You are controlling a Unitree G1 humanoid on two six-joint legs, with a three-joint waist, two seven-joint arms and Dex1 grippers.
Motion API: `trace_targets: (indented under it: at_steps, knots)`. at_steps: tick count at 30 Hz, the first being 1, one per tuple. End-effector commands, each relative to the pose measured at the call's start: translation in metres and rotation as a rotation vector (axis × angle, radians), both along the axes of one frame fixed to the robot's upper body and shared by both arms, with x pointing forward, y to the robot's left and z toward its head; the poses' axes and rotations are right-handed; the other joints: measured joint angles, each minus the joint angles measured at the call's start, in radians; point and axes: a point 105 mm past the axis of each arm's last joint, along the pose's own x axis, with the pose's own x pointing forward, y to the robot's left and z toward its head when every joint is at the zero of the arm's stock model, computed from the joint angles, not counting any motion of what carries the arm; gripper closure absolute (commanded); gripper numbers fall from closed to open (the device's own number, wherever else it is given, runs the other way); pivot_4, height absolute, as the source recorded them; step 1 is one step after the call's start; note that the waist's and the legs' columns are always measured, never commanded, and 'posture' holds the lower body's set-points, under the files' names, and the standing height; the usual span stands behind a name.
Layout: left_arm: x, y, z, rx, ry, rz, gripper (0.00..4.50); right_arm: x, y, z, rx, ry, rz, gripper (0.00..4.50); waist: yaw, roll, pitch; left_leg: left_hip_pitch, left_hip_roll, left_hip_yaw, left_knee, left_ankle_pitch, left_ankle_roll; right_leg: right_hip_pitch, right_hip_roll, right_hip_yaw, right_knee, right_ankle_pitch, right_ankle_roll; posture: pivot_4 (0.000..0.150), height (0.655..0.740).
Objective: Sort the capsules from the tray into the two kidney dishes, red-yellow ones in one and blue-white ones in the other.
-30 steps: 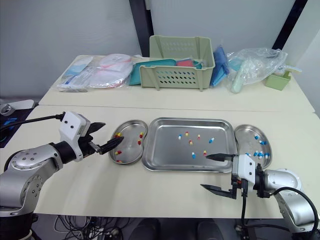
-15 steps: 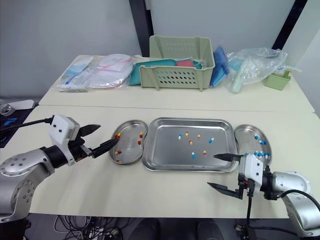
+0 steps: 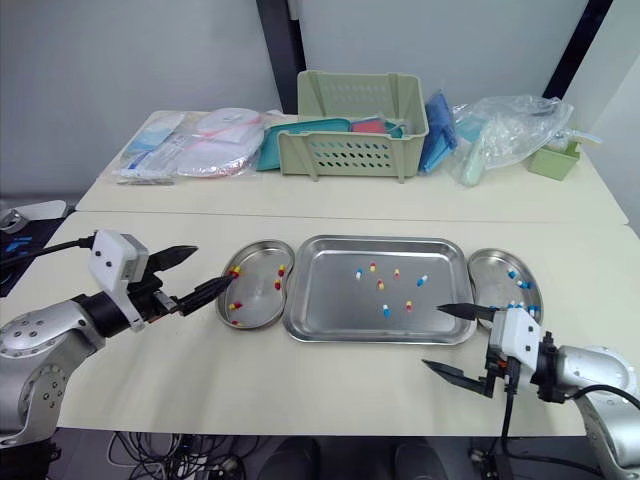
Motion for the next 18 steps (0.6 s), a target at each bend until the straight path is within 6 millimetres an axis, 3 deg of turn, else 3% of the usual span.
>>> trace_targets:
  at_steps: [1, 6, 10, 18]
  knots:
    - [-0.008, 0.040, 0.004, 0.017, -0.033, 0.123, 0.01, 0.005, -0.039, 0.020, -0.056, -0.057, -0.134, 0.00, 0.000, 0.000, 0.000, 0.000, 0.000, 0.000, 0.000, 0.000, 0.000, 0.000, 0.000, 0.000, 0.000, 0.000, 0.000, 0.150, 0.7400]
    - [-0.024, 0.084, -0.022, 0.007, 0.034, 0.263, 0.01, 0.001, -0.093, 0.027, -0.137, -0.041, -0.300, 0.00, 0.001, 0.000, 0.000, 0.000, 0.000, 0.000, 0.000, 0.000, 0.000, 0.000, 0.000, 0.000, 0.000, 0.000, 0.000, 0.150, 0.7400]
    - [-0.039, 0.107, -0.046, 0.009, 0.067, 0.344, 0.01, -0.012, -0.128, 0.018, -0.202, 0.012, -0.401, 0.00, 0.000, 0.000, 0.000, 0.000, 0.000, 0.000, 0.000, 0.000, 0.000, 0.000, 0.000, 0.000, -0.001, 0.000, 0.000, 0.150, 0.7400]
    - [-0.062, 0.120, -0.068, 0.018, 0.126, 0.396, 0.01, -0.033, -0.159, -0.004, -0.219, 0.099, -0.523, 0.00, 0.000, 0.000, 0.000, 0.000, 0.000, 0.001, -0.001, 0.000, 0.000, 0.000, 0.000, 0.001, 0.000, 0.000, 0.000, 0.150, 0.7400]
